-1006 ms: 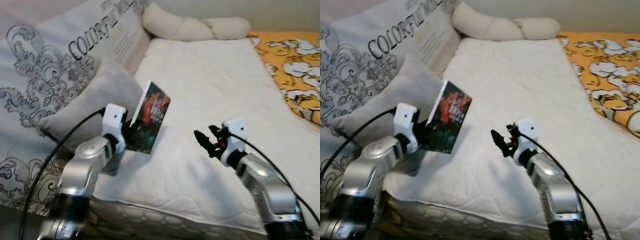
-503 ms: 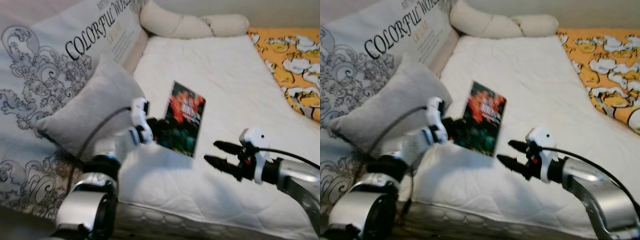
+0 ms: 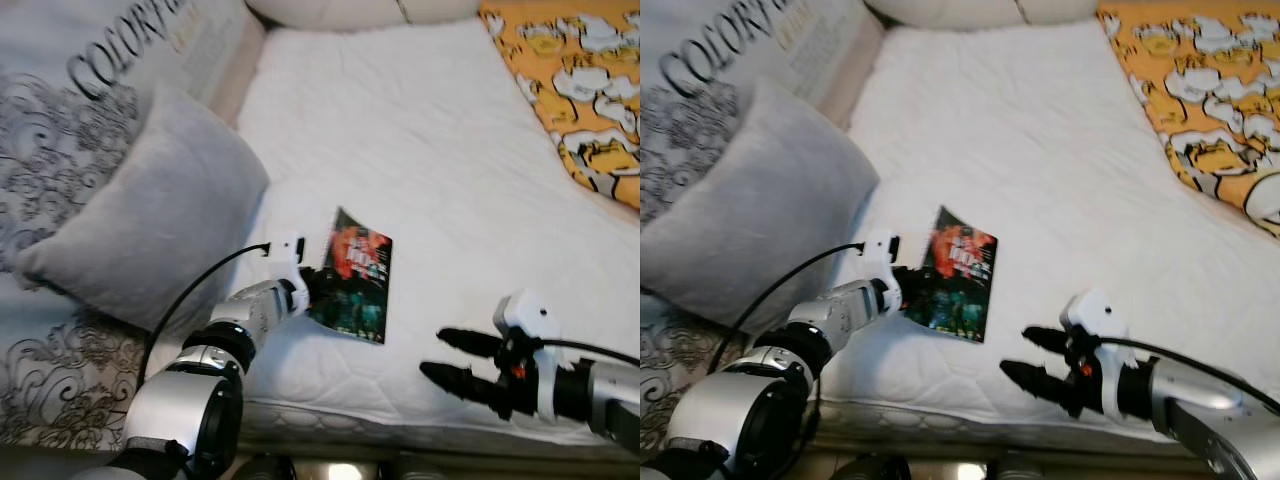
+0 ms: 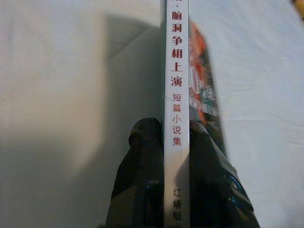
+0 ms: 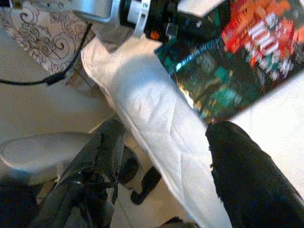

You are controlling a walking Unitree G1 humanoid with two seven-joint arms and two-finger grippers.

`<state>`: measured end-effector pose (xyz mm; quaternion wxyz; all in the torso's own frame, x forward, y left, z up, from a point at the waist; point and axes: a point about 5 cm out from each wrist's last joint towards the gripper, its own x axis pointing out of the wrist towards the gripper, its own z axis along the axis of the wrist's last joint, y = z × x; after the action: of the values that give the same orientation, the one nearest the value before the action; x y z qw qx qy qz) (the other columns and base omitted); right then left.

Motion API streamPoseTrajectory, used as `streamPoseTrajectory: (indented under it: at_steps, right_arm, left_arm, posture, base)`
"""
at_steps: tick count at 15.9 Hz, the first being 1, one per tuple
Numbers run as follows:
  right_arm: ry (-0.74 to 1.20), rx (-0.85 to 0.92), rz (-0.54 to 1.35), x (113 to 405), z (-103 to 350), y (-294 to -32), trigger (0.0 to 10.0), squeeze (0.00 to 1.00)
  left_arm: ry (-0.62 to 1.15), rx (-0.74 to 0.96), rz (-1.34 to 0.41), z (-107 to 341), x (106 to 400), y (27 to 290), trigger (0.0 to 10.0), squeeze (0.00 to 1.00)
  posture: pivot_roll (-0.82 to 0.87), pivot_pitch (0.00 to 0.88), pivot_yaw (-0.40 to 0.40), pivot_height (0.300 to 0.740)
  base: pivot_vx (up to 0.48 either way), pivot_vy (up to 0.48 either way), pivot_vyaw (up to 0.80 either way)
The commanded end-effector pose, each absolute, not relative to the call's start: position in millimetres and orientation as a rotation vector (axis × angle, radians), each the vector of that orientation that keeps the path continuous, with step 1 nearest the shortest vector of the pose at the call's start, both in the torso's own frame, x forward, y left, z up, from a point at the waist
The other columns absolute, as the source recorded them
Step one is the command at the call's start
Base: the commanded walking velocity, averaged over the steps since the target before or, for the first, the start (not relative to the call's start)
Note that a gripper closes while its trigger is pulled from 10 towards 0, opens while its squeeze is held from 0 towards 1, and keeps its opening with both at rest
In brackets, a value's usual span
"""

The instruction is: Clean up the room

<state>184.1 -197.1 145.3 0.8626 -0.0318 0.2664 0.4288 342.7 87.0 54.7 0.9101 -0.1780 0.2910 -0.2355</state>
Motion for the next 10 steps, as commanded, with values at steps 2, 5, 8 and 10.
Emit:
streamPoseTrajectory:
  at_steps: [2,5,8,10]
  right_arm:
    - [0.608,-0.076,0.869,186.7,129.4,-209.6,10.0,0.00]
    - [0.622,-0.108,0.855,192.4,122.8,-210.1,10.0,0.00]
    - [0.577,-0.120,0.851,200.9,122.9,-208.0,10.0,0.00]
    - [0.543,-0.120,0.849,202.5,127.8,-208.3,10.0,0.00]
  left_arm:
    - [0.537,-0.290,-0.361,65.4,355.7,113.2,10.0,0.00]
    - [0.530,-0.217,-0.306,64.8,356.8,134.5,10.0,0.00]
    - [0.543,-0.147,-0.293,58.3,352.1,151.5,10.0,0.80]
    - [0.545,-0.119,-0.317,56.7,350.7,150.4,10.0,1.00]
  posture:
    - [-0.27,0.194,0.092,0.740]
    - [-0.24,0.181,0.089,0.740]
    - [-0.22,0.168,0.082,0.740]
    - [-0.23,0.164,0.080,0.740]
  base:
    - [0.000,0.000,0.00]
    - [0.000,0.000,0.00]
    - [0.000,0.000,0.00]
    - [0.000,0.000,0.00]
